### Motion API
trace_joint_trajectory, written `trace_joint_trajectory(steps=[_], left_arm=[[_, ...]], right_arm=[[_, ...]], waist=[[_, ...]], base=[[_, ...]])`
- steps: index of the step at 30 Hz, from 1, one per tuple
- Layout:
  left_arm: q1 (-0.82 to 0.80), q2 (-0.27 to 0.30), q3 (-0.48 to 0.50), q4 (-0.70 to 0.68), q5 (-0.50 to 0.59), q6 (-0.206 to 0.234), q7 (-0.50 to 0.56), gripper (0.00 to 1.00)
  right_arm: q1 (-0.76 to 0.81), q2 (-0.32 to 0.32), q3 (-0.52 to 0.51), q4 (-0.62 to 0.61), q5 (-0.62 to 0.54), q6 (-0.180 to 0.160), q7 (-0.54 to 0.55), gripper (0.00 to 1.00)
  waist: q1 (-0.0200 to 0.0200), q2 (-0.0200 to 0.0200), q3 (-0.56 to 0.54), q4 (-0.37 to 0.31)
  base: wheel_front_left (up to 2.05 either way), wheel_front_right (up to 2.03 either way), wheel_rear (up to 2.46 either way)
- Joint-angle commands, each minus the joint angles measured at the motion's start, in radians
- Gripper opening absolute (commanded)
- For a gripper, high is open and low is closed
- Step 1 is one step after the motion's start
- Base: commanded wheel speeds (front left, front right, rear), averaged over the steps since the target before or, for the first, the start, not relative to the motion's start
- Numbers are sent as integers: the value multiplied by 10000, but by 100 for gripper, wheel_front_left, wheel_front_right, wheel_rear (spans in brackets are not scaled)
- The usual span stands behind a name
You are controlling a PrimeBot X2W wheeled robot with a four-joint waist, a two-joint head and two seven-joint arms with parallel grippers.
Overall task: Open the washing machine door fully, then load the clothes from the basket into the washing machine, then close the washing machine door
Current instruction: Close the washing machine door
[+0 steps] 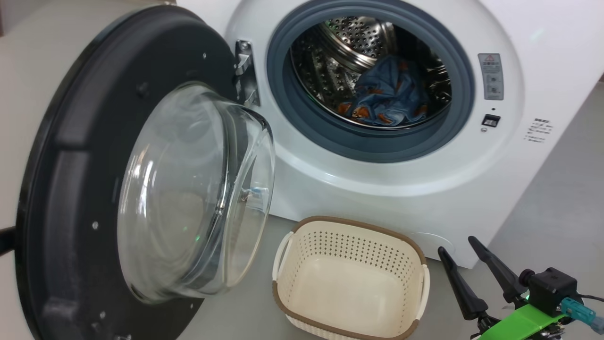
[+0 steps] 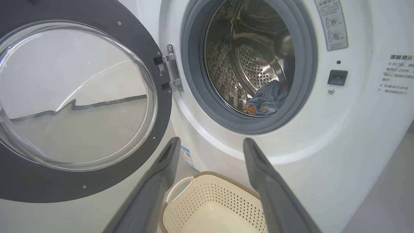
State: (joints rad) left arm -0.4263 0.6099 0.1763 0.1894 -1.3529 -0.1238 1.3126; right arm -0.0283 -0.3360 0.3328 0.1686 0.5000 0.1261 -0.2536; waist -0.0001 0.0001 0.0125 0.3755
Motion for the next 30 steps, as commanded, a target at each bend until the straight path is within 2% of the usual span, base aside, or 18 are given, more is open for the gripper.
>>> trace_joint_trajectory(steps=[1,16,30], left_arm=[[-154,356,247,-523,-178,-68,128,0],[242,-167,-477,-2098,-328,-56,529,0],[-78,-865,-1134,-2732,-29,-63,83,0]], right_arm=[[-14,-112,22,-242,-42,46,-82,100],[316,5,-254,-297,-98,46,-82,100],[304,127,-415,-321,-124,46,-82,100]], waist=[[1,-1,-118,-214],[1,-1,-278,-1274],[1,-1,-154,-2395]], base=[[0,0,0],[0,0,0],[0,0,0]])
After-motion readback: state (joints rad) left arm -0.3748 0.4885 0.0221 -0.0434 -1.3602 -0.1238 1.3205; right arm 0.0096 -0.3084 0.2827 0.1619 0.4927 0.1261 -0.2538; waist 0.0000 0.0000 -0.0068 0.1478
